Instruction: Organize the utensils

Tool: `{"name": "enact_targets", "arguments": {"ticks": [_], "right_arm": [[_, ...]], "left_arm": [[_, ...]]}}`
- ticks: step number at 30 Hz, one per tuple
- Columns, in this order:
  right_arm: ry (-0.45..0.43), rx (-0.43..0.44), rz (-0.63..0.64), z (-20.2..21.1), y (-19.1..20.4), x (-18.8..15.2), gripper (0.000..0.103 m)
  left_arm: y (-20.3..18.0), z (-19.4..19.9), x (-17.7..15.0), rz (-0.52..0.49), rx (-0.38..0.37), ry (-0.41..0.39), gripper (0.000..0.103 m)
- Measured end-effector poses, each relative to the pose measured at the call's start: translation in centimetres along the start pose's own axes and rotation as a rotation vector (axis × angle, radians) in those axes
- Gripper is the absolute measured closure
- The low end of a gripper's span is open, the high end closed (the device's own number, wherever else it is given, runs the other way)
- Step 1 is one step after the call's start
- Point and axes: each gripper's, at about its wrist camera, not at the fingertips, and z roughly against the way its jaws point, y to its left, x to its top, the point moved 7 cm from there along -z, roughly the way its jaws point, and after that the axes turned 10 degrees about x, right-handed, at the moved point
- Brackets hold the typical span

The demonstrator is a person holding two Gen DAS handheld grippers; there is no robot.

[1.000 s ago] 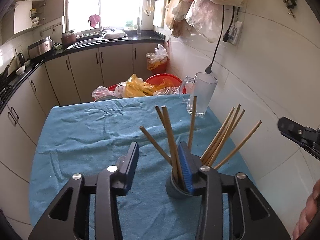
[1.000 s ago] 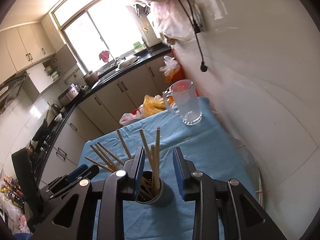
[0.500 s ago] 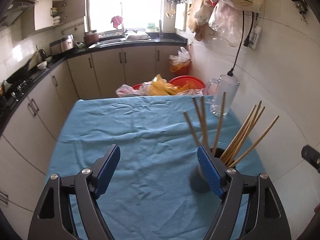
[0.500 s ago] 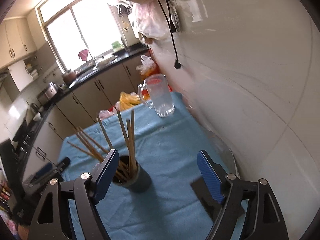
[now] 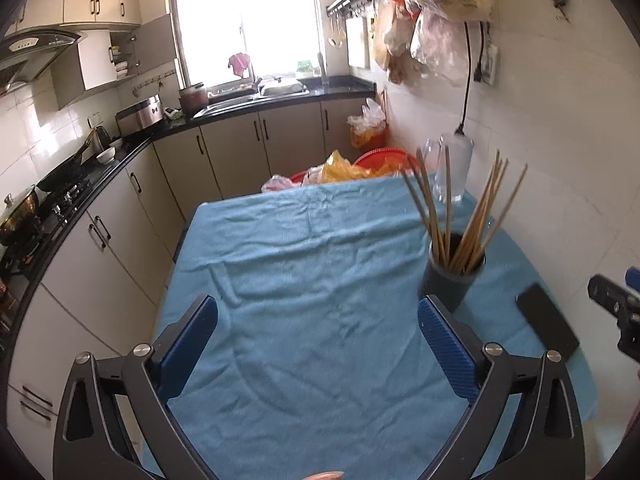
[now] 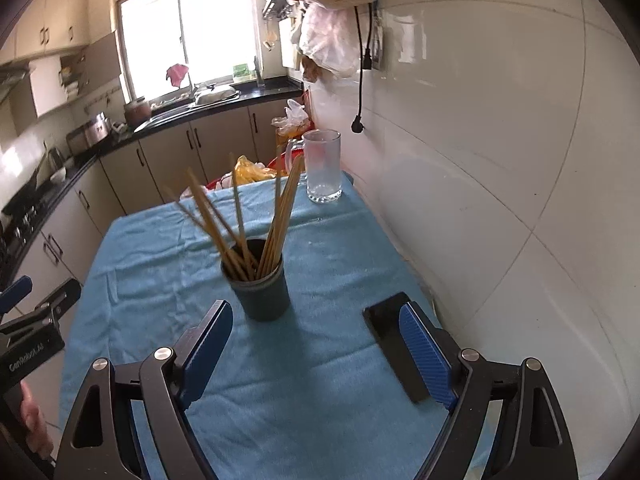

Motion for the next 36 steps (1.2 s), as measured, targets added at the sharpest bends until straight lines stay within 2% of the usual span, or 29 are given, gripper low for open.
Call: {"name": "enact_targets", "arguments": {"ticks": [2,9,21,36], "right_arm": [[0.010,-0.006,0.008,0.3,0.4,-0.6,0.014],[0.012,-0.016,-0.004,1.5,1.0,-1.7,0.014],[0.003,-0.036,-0.012,2.5,1.0,-2.4,0.014],[0.023,-0.046,0.013,2.2,1.3,-2.6,0.014]], "left_arm": [[0.0,0.3,-0.9,-0.022,-0.001,0.016,0.001],[0.4,0.7,-1.7,-0.081,0.071,0.058,0.001],[0.4,2.3,-2.0,-0.095,0.070,0.049,0.001],[0.2,2.2,-2.0,-0.087,0.081,0.042,0.001]]}}
